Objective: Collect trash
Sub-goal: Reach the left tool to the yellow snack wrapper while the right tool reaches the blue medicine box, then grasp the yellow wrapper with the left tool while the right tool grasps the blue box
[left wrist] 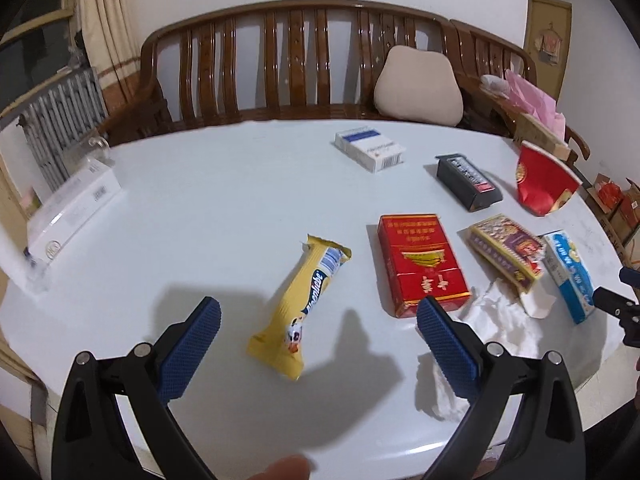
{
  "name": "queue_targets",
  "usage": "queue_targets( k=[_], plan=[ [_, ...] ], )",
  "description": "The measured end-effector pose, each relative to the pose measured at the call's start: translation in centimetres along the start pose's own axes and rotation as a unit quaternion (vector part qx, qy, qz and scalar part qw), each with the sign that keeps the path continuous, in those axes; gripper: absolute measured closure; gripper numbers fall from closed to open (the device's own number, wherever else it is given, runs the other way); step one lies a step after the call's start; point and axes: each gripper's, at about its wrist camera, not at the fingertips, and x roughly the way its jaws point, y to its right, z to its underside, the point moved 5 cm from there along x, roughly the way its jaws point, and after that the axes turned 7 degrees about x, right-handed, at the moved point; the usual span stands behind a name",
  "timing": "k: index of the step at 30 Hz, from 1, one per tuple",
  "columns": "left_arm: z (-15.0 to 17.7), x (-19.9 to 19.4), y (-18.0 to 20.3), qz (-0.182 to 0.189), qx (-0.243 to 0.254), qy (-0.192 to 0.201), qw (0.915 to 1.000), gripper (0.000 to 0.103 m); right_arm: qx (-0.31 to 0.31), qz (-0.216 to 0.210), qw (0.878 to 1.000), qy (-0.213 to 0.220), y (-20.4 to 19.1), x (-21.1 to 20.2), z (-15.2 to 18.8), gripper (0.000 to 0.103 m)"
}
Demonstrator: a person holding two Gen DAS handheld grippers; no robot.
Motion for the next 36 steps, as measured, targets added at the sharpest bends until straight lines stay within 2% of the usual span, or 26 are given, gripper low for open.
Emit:
queue_targets(
  k=[2,7,13,15,16,19,20,22,24,25,26,29,36],
  plan=[
    [0.3,0.8,0.1,0.006,0.001,-0.007,1.0,0.007,-0.003,0.004,1.0,-0.01,0.0,1.2,0.1,0.006],
    [0.6,3.0,-0.3,-0.005,0.008,-0.028,0.9996,0.007,-0.004,0.001,0.999,-0.035,-0.4,3.4,0.3,0.006],
    [0.6,4.4,-1.3,0.0,-0.003,-0.043,0.9991,0.024,-0.003,-0.01,0.998,-0.063,-0.7,4.8,0.3,0.006],
    [0.6,4.8,-1.7,-0.002,-0.008,-0.046,0.9989,0.025,-0.001,-0.013,0.998,-0.063,-0.8,4.9,0.3,0.006],
    [0.6,4.9,-1.8,-0.001,-0.01,-0.047,0.9988,0.029,-0.006,-0.01,0.998,-0.063,-0.9,5.0,0.3,0.006],
    [0.6,5.3,-2.0,0.001,-0.014,-0.05,0.9986,0.036,-0.011,-0.008,0.998,-0.059,-1.0,5.0,0.1,0.013],
    [0.6,5.4,-2.0,-0.001,-0.011,-0.049,0.9987,0.037,-0.014,-0.01,0.998,-0.056,-1.1,5.0,0.0,0.019],
    [0.5,5.4,-1.9,0.0,-0.011,-0.046,0.9989,0.04,-0.018,-0.013,0.998,-0.052,-1.3,4.9,-0.2,0.025],
    [0.4,5.4,-1.7,0.002,-0.009,-0.043,0.9991,0.05,-0.02,-0.013,0.998,-0.05,-1.3,4.8,-0.3,0.04],
    [0.4,5.3,-1.6,0.004,-0.007,-0.041,0.9991,0.059,-0.019,-0.013,0.999,-0.048,-1.2,4.8,-0.4,0.043],
    [0.3,5.3,-1.5,0.007,-0.007,-0.039,0.9992,0.071,-0.019,-0.013,0.999,-0.048,-1.2,4.7,-0.5,0.043],
    [0.4,5.2,-1.4,0.008,-0.011,-0.038,0.9992,0.086,-0.02,-0.014,0.999,-0.048,-1.2,4.6,-0.4,0.043],
    [0.7,4.8,-1.7,0.012,-0.021,-0.038,0.999,0.09,-0.022,-0.015,0.999,-0.045,-1.3,4.1,-0.1,0.044]
  ],
)
